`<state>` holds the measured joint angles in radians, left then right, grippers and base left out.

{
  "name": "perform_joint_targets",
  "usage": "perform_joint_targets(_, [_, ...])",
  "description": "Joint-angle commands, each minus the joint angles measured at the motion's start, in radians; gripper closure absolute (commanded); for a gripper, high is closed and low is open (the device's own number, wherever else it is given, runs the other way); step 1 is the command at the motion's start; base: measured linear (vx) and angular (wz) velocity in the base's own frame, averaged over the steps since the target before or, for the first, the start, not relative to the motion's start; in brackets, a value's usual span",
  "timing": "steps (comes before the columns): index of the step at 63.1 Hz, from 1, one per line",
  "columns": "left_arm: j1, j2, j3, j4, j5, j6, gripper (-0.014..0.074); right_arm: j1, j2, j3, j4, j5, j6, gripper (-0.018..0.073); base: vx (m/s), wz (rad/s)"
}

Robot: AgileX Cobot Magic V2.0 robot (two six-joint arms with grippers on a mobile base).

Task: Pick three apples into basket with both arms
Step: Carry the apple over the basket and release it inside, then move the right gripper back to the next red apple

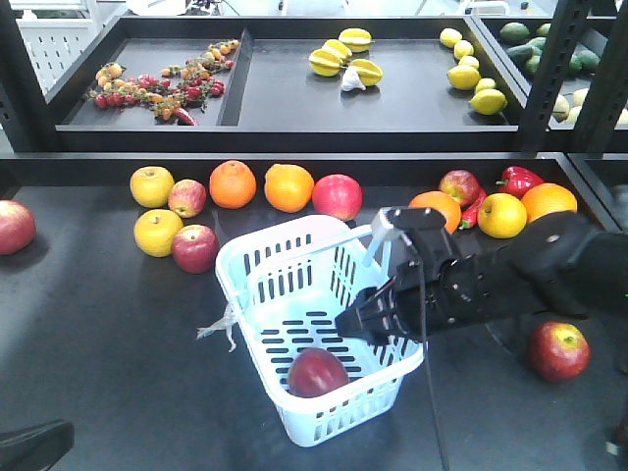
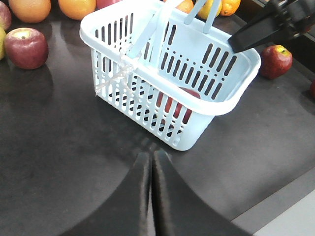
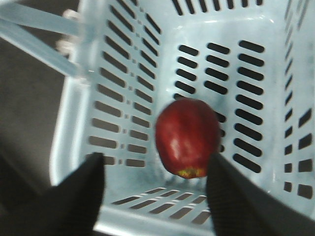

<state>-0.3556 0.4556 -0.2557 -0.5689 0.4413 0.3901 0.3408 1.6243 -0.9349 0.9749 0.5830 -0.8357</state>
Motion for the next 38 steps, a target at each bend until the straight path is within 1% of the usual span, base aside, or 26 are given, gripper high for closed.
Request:
perform_joint_targets(1, [-0.005, 0.004, -0.021, -0.026, -0.057, -0.001, 0.0604, -0.001, -0.098, -0.026, 0.02, 0.042, -0.011, 0.0388, 0.0, 0.0])
perform_joint_targets(3, [-0.005, 0.004, -0.021, -0.026, -0.057, -0.001, 0.0604, -0.001, -0.122, -0.026, 0.019, 0.051, -0.01, 0.0447, 0.0, 0.0])
perform_joint_targets(4, [-0.005, 0.004, -0.021, -0.026, -0.057, -0.001, 0.0604, -0.001, -0.131, -0.026, 0.018, 0.06, -0.007, 0.0492, 0.0, 0.0])
perform_joint_targets(7, [-0.005, 0.004, -0.021, -0.026, -0.057, -0.001, 0.0604, -0.001, -0.166, -0.026, 0.002, 0.084, 0.0, 0.0575, 0.0, 0.0])
perform_joint_targets(11, [-0.005, 0.004, -0.021, -0.026, -0.057, -0.001, 0.0604, -0.001, -0.202, -0.026, -0.037, 0.12, 0.044, 0.0571, 0.0, 0.0])
perform_joint_targets(17, [-0.005, 0.004, -0.021, -0.025, -0.057, -0.001, 0.0604, -0.001, -0.257, -0.011, -0.138, 0.154, 0.17, 0.0564, 0.0, 0.0])
perform_joint_targets(20, [-0.005, 0.004, -0.021, -0.025, -0.057, -0.001, 0.0604, -0.002, -0.289, 0.007, -0.215, 0.149, 0.229, 0.0564, 0.0, 0.0])
perform_joint_targets(23, [-0.005, 0.004, -0.021, -0.025, -0.057, -0.001, 0.0604, -0.004, -0.33, 0.035, -0.313, 0.131, 0.305, 0.0564, 0.0, 0.0])
perform_joint_targets(27, [-0.005, 0.004, -0.021, -0.025, -0.057, -0.001, 0.0604, -0.019, -0.386, 0.083, -0.452, 0.11, 0.446, 0.0564, 0.0, 0.0])
perform_joint_targets(32, [-0.005, 0.004, -0.021, -0.025, -0.057, -0.001, 0.0604, -0.056, -0.453, 0.136, -0.619, 0.109, 0.589, 0.0564, 0.0, 0.0])
perform_joint_targets(38, [-0.005, 0.004, -0.021, -0.025, -0.057, -0.001, 0.0604, -0.129, -0.517, 0.167, -0.777, 0.115, 0.722, 0.0564, 0.0, 0.0])
